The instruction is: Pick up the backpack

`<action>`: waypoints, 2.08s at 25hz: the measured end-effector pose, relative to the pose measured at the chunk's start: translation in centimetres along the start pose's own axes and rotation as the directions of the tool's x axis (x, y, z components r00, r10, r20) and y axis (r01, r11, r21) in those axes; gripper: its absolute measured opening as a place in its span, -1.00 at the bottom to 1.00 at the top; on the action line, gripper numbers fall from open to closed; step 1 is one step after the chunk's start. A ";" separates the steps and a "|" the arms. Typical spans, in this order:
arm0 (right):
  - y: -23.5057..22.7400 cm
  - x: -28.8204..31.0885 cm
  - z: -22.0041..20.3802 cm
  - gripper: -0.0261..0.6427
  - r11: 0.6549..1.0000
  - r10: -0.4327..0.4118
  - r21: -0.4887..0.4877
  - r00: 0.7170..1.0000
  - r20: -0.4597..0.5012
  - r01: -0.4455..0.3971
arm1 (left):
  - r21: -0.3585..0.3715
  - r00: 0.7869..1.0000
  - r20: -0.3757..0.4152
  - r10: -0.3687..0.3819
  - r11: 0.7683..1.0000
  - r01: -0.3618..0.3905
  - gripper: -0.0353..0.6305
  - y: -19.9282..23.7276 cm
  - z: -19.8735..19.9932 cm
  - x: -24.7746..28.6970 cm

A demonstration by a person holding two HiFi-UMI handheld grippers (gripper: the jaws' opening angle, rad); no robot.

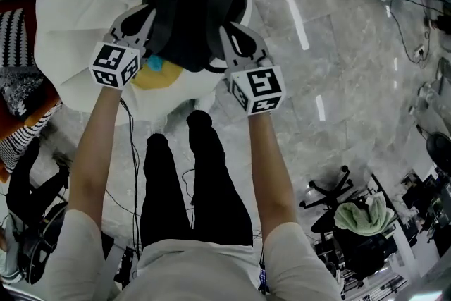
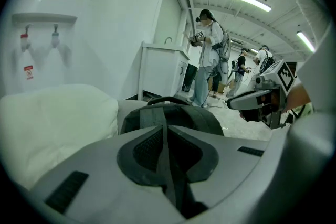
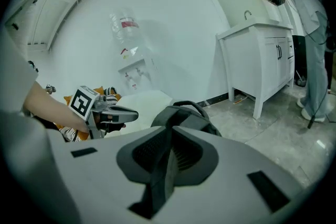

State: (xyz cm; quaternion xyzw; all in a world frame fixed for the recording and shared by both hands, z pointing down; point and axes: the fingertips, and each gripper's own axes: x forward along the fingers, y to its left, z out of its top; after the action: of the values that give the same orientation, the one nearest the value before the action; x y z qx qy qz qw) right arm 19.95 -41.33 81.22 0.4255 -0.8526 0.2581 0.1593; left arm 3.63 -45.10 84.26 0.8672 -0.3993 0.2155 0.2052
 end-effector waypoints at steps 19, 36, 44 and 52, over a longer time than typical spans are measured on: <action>-2.3 4.5 -3.8 -0.39 0.999 0.023 0.032 0.999 -0.025 -0.023 | -0.053 0.993 -0.100 -0.058 0.997 0.053 -0.26 3.1 -4.7 7.4; -2.5 5.6 -3.4 -0.65 0.996 0.025 0.090 0.999 -0.029 -0.022 | -0.071 0.993 -0.101 -0.061 0.996 0.054 -0.68 3.0 -3.6 6.7; -1.4 4.2 -1.7 -0.71 0.995 0.018 0.102 1.000 -0.011 -0.016 | -0.063 0.995 -0.079 -0.063 0.996 0.058 -0.77 2.1 -1.7 4.6; 0.9 2.1 -1.1 -0.71 0.994 0.018 0.111 1.000 -0.022 -0.015 | -0.076 0.996 -0.048 -0.072 0.995 0.068 -0.79 1.0 -0.1 1.3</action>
State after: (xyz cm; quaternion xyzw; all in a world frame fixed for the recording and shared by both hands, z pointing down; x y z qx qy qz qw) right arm 18.04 -41.63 82.87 0.4238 -0.8386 0.3110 0.1430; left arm 3.62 -46.40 85.23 0.8667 -0.3710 0.2151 0.2548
